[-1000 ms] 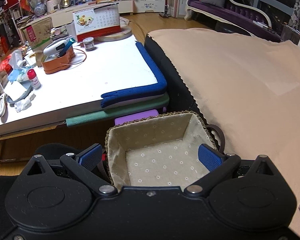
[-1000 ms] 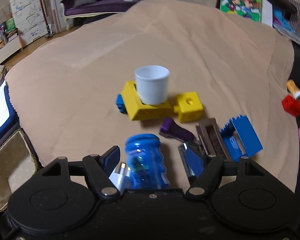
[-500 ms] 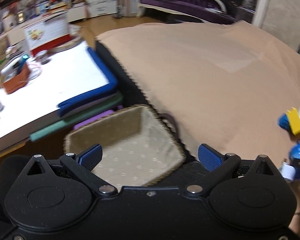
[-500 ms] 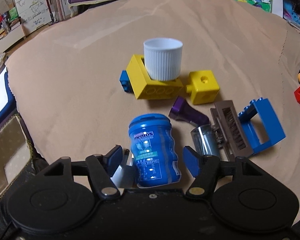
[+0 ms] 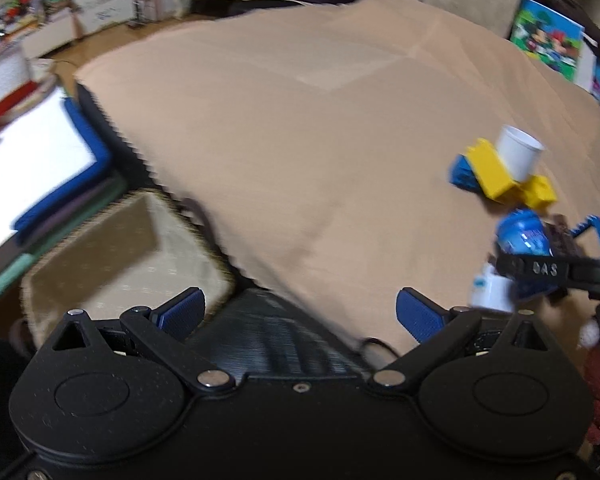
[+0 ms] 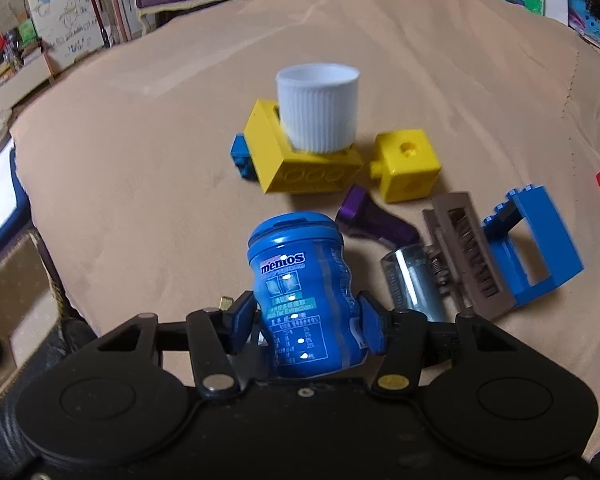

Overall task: Organize rigid objects
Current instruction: 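Move the right tool to the blue Mentos bottle and grasp it, then grasp the white plug adapter with the left tool while the right tool holds the Mentos bottle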

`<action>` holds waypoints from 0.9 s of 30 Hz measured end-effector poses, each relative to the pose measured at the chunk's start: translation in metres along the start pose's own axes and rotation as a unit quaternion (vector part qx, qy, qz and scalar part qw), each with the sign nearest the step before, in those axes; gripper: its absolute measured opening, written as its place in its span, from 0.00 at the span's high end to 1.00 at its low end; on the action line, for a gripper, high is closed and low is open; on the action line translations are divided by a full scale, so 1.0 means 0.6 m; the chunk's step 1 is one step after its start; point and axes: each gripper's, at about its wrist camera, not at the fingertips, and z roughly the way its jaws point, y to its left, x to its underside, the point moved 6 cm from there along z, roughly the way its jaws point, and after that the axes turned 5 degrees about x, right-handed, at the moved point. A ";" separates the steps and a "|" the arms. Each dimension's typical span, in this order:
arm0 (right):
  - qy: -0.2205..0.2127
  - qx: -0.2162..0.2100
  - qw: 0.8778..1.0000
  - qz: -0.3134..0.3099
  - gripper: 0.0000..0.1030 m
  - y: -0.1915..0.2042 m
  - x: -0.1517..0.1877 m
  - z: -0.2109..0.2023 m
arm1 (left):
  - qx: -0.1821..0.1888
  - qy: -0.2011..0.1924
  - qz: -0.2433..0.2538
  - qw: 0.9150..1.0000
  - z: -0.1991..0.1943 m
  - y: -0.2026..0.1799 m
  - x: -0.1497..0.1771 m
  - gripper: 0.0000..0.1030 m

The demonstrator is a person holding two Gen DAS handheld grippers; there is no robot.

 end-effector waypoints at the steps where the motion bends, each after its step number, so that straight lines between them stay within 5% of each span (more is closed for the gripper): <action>1: -0.004 -0.003 1.000 0.005 0.48 -0.006 -0.003 -0.008 | 0.009 0.007 0.004 1.000 0.006 -0.011 0.001 0.04; 13: -0.020 -0.018 0.998 0.056 0.48 -0.072 -0.020 -0.041 | 0.036 0.047 0.098 0.993 0.073 -0.156 0.013 0.04; 27: -0.005 -0.013 0.998 0.056 0.47 -0.070 -0.015 -0.012 | 0.014 0.065 0.146 0.987 0.121 -0.219 0.013 0.04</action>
